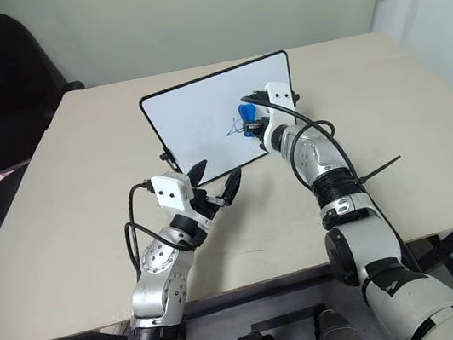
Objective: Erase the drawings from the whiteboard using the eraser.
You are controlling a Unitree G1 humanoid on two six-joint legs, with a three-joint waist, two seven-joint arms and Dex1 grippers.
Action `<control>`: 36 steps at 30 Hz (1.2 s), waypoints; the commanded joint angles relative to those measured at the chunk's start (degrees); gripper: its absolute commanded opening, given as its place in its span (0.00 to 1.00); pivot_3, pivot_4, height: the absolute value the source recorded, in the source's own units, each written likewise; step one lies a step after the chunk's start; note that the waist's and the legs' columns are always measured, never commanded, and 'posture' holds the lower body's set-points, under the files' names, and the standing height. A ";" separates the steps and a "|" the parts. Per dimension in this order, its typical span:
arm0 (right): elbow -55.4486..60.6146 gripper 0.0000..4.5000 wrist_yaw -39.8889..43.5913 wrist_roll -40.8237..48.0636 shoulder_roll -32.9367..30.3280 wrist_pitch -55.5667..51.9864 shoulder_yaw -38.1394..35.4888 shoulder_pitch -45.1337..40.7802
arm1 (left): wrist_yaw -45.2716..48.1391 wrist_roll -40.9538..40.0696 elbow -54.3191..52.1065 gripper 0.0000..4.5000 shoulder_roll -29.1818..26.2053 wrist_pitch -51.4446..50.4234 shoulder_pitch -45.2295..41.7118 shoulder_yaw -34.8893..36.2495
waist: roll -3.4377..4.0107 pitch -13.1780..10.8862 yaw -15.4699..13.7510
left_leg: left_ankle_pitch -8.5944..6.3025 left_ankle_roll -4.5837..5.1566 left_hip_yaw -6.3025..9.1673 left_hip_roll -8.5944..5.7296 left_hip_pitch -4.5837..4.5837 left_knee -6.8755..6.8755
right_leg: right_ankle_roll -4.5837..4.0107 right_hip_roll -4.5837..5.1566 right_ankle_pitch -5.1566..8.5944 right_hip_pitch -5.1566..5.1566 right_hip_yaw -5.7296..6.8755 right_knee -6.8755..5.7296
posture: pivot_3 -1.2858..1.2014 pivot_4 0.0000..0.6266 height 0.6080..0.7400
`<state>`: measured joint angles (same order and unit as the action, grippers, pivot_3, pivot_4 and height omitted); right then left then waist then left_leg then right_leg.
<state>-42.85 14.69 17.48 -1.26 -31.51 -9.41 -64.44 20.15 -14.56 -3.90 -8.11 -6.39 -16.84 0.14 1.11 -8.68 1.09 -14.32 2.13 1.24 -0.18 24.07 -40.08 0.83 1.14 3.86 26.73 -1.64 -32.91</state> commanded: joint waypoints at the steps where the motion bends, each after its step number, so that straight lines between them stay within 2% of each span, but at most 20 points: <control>1: -0.13 0.05 0.07 -2.10 1.05 0.67 2.57 -0.68 | 0.64 -0.21 -1.84 1.00 -0.17 0.57 -0.63 -0.06 | -0.01 0.00 0.38 | -0.02 -0.01 0.00 0.00 -0.01 0.00 | -0.02 0.00 -0.01 0.00 -0.01 0.02 | 0.52 0.24 1.00; 4: 0.88 0.05 1.22 -2.63 2.19 -0.18 4.11 -0.44 | 0.68 -0.19 -2.10 1.00 -0.28 0.45 -0.48 0.02 | 0.00 0.00 0.61 | -0.04 -0.03 -0.01 0.00 0.00 0.00 | -0.20 0.00 -0.13 0.03 -0.01 0.04 | 0.52 0.24 1.00; 13: 9.12 0.05 4.41 -2.81 5.83 -3.52 9.24 1.93 | 0.72 -0.33 -2.99 1.00 -0.53 0.10 0.10 0.47 | 0.00 0.00 0.68 | -0.15 -0.21 0.04 0.06 0.02 0.06 | 0.01 -0.11 0.02 0.21 0.00 0.01 | 0.52 0.24 1.00; 17: 11.95 0.05 5.50 -3.32 6.24 -4.74 11.20 2.98 | 0.61 -0.28 -3.25 1.00 -0.46 -0.04 0.21 0.38 | 0.00 0.00 0.49 | -0.34 -0.17 0.03 0.06 0.05 0.05 | -0.36 -0.11 -0.10 0.22 0.00 0.03 | 0.52 0.24 1.00; 25: 1.25 0.05 0.39 -3.38 2.26 -2.52 4.37 -1.79 | 0.25 -0.18 -3.93 1.00 -0.38 -0.15 0.70 0.35 | 0.00 0.00 0.34 | -0.53 -0.12 0.03 0.05 0.02 0.01 | -0.44 -0.11 0.06 0.21 0.01 0.00 | 0.52 0.24 1.00; 36: -7.51 0.05 -1.86 -3.36 -2.27 1.93 0.66 -5.70 | 0.26 -0.07 -3.62 1.00 -0.41 -0.01 0.34 0.40 | -0.05 -0.02 -0.03 | -0.60 -0.46 0.03 0.03 -0.03 -0.01 | -0.36 -0.09 -0.06 0.15 -0.02 0.01 | 0.52 0.24 1.00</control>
<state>-50.40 13.90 14.17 -3.39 -31.40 -7.92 -67.89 20.64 -14.56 -5.05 -8.43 -6.77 -15.87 0.32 1.06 -8.71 1.06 -14.88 1.72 1.27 -0.14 24.04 -40.09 0.53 1.05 3.74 26.89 -1.66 -32.91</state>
